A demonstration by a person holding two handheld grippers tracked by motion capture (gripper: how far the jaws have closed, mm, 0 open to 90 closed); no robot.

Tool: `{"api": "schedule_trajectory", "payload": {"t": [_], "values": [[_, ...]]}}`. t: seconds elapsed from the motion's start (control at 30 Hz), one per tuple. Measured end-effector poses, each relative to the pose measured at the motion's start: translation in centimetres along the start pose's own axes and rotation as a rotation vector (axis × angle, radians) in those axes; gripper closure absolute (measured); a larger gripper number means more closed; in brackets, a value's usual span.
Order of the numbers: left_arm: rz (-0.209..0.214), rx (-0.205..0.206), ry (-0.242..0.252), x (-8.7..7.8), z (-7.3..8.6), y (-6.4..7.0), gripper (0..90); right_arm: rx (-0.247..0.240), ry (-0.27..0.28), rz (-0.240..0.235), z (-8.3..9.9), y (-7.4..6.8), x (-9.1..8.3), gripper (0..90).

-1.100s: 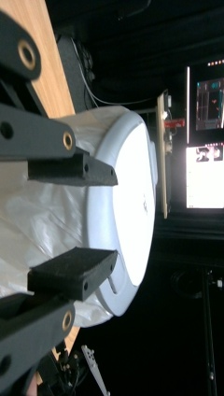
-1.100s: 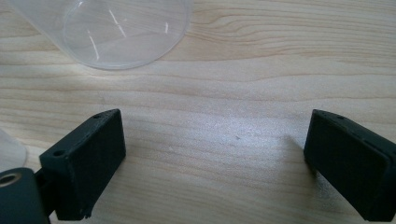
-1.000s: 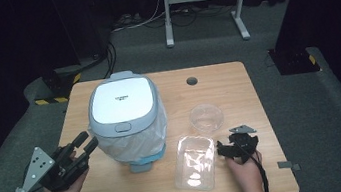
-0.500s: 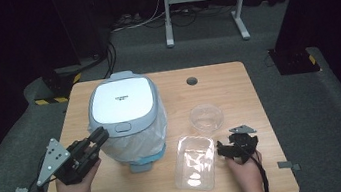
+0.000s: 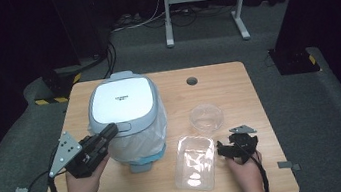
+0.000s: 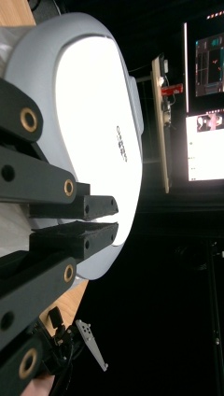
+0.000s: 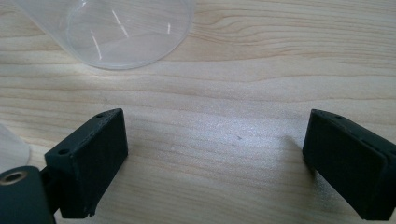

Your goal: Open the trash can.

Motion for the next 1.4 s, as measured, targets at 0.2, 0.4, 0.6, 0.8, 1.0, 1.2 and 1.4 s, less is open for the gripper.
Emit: {"api": "schedule_trajectory", "payload": {"t": [0.2, 0.4, 0.6, 0.8, 1.0, 1.2, 1.4], "values": [[0.015, -0.013, -0.016, 0.9, 0.2, 0.2, 84.1, 0.0, 0.001, -0.002, 0.0, 0.0, 0.0, 6.6], [0.019, -0.02, -0.026, 1.2, 0.4, 0.3, 82.8, -0.002, 0.0, -0.004, 0.0, 0.0, 0.0, 6.7], [0.011, -0.012, -0.037, 1.2, 0.5, 0.3, 82.7, -0.002, 0.0, -0.004, 0.0, 0.0, 0.0, 6.7], [-0.012, 0.003, -0.062, 1.2, 0.6, 0.4, 85.2, -0.006, 0.002, -0.002, 0.0, -0.1, 0.0, 7.3], [-0.027, 0.011, -0.079, 1.2, 0.3, 0.6, 81.9, -0.005, 0.003, -0.001, 0.0, -0.1, 0.0, 7.4], [-0.065, 0.004, -0.036, 0.1, -0.6, 0.0, 63.4, -0.004, 0.001, -0.004, 0.0, -0.1, 0.0, 7.3], [-0.099, -0.004, -0.032, -1.6, -0.8, -1.4, 61.4, -0.002, 0.0, -0.006, 0.0, -0.1, -0.1, 7.3]]}}
Point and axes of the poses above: each handheld gripper's, and its own axes: x roughly forward along the jaws, z roughly out of its underside, y roughly to its right, the point moved 8 cm from there along x, roughly forward along the jaws, and after that the axes turned 5 degrees about z, right-handed, at the moved point
